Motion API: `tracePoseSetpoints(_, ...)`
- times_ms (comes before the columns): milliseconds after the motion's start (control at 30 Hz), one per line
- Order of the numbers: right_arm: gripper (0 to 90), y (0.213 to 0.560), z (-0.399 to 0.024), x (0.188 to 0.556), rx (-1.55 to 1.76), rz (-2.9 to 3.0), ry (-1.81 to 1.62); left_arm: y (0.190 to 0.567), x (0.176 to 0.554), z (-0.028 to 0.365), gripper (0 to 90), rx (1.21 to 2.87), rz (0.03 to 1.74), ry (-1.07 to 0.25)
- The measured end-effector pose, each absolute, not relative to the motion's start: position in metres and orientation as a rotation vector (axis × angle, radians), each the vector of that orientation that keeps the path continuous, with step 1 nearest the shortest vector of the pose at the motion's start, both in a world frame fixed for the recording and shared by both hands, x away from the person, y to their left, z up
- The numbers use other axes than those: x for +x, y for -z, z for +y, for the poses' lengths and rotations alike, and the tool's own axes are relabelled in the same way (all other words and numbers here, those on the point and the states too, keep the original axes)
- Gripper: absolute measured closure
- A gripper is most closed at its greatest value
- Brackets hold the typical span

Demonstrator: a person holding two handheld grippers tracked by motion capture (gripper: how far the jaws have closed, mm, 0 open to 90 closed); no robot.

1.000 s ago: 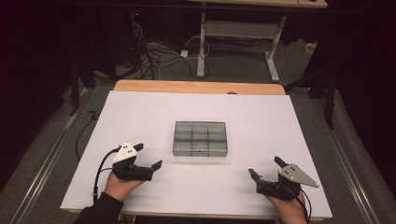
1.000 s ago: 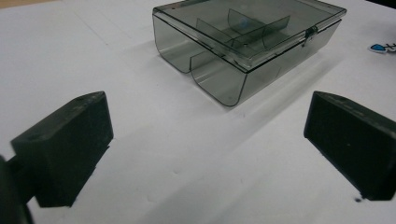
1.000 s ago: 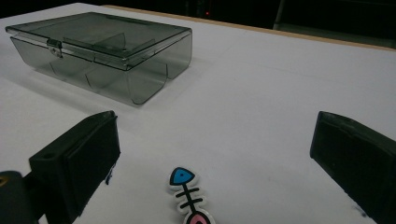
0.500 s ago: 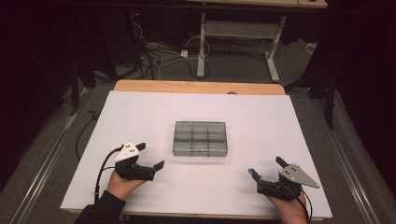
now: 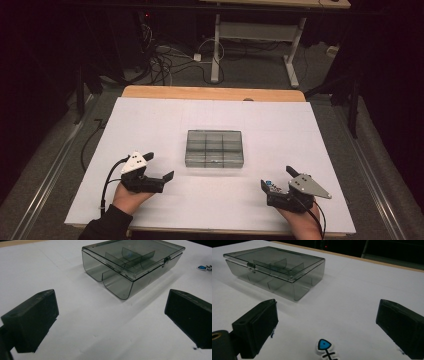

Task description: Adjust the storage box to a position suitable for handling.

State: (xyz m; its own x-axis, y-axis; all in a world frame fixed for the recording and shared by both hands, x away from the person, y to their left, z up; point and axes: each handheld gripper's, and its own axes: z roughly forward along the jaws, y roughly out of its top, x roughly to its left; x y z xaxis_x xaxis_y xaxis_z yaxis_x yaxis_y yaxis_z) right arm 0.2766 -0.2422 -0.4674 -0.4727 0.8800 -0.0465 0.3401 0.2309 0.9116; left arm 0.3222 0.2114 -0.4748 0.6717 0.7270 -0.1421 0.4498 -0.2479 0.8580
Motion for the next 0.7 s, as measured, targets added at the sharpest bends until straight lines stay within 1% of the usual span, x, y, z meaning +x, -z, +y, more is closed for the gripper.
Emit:
tracePoseSetpoints(300,8.6,0.469,-0.232,0.28,1.105,1.971,-1.231,0.473,0.319,0.205,0.0,1.879,0.906,-0.364)
tracePoseSetpoints(467,15.5,0.465,-0.225,0.284,1.135,1.971,-1.285,0.478,0.321,0.198,0.0,1.892,0.888,-0.349)
tracePoseSetpoints(600,18.6,0.462,-0.219,0.288,1.139,1.974,-1.308,0.478,0.32,0.197,0.0,1.879,0.879,-0.358)
tracePoseSetpoints(700,21.6,0.46,-0.213,0.293,1.125,1.983,-1.305,0.472,0.327,0.195,0.0,1.83,0.883,-0.335)
